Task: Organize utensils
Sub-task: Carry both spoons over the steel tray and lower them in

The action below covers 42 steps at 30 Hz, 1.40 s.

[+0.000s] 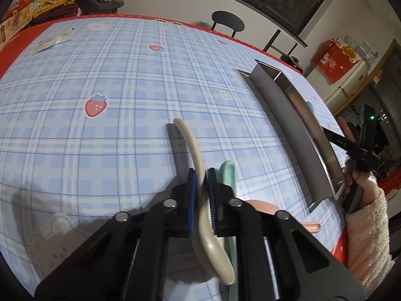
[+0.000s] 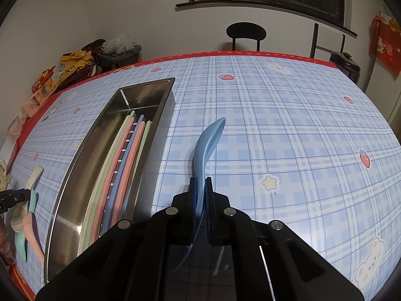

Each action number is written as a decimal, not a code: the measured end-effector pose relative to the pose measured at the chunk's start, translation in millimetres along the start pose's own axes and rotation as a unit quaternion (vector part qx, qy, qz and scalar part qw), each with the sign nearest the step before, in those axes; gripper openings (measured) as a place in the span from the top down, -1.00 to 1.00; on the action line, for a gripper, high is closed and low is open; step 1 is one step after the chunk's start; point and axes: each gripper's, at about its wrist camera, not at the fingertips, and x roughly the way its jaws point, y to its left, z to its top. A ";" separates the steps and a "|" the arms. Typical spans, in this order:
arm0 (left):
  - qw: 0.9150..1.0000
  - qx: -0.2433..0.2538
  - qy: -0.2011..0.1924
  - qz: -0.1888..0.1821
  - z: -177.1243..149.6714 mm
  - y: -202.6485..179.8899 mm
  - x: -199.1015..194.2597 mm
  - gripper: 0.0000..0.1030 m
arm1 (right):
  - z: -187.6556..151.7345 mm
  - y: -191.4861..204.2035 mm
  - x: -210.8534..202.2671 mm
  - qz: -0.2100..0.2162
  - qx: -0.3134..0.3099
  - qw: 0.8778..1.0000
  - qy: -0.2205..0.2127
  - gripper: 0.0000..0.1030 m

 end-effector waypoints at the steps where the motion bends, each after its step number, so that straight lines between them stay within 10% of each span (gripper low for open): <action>1: 1.000 -0.001 -0.002 0.001 -0.8 0.0 -0.3 0.79 | -0.2 -1.6 -0.6 0.004 0.005 1.000 -0.001 0.87; 20: 0.997 -0.024 -0.077 -0.017 25.0 -44.2 -43.6 0.79 | -4.8 -23.1 -33.7 0.081 0.058 0.992 -0.072 0.87; 42: 0.998 0.035 -0.034 -0.038 115.9 -168.5 79.2 0.79 | -10.2 29.8 -47.6 0.128 -0.016 0.991 -0.037 0.87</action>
